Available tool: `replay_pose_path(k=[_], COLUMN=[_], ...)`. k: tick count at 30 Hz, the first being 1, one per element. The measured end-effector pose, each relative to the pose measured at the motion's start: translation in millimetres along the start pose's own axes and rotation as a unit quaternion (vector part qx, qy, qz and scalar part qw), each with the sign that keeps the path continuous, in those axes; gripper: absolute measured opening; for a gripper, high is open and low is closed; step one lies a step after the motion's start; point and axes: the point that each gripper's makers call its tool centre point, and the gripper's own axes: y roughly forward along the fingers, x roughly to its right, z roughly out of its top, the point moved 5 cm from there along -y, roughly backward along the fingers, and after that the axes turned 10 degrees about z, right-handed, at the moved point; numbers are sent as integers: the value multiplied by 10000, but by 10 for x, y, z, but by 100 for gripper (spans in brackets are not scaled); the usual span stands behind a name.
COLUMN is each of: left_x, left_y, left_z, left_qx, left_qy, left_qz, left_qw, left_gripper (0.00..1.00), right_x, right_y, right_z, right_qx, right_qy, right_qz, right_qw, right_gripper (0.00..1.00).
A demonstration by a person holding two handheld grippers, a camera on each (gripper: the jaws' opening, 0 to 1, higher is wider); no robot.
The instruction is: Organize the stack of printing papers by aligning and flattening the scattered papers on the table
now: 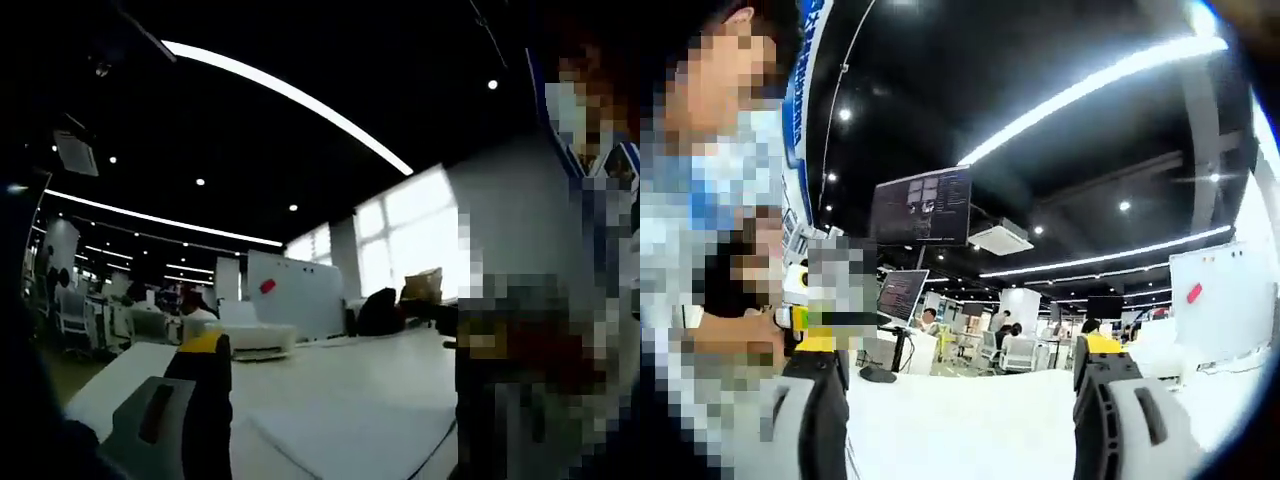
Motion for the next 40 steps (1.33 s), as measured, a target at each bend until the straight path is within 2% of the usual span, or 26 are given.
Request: replay_pose_path(k=[2,6,8,14,17,19,22,27,31,40], left_x=[-15,-58,-81,-134,-137,-139,-125,-101,-97,-92], left_y=[-24,-65,-85,-142,-106,-70,-60,-44,-37,-73], left_z=[-14,-32,-47,-162,-187,-213,-210,-168,-171,-233], left_qx=[-9,-20,-56,-206,-202,-314,-385,-314,-334,-442], left_qy=[19,46,49,68,18,77,153,159,180,265], left_qz=[21,102,144,262,315,333,302,250,246,223], left_qw=[10000,9999,9999,9994,9993,9989,9987,9991,9990,9984], left_gripper=[94,94,94,93,92,91,90,90,89,89], right_x=[15,58,82,44,65,92,117,82,75,77], right_y=[-18,-29,-50,-89,-99,-98,-91,-61,-58,-118], right_z=[-74,-215,-280,-291,-309,-326,-357,-375,-343,-359], right_qx=[-217,-439,-602,-524,-615,-642,-696,-772,-710,-890], right_qy=[-86,-130,-9,-136,-137,-101,-20,-73,-101,-181], right_qz=[-31,-98,-188,-138,-167,-169,-205,-146,-142,-153], right_qw=[9997,9989,9980,9984,9979,9977,9974,9969,9973,9957], right_gripper=[87,87,87,87,87,87,87,86,86,85])
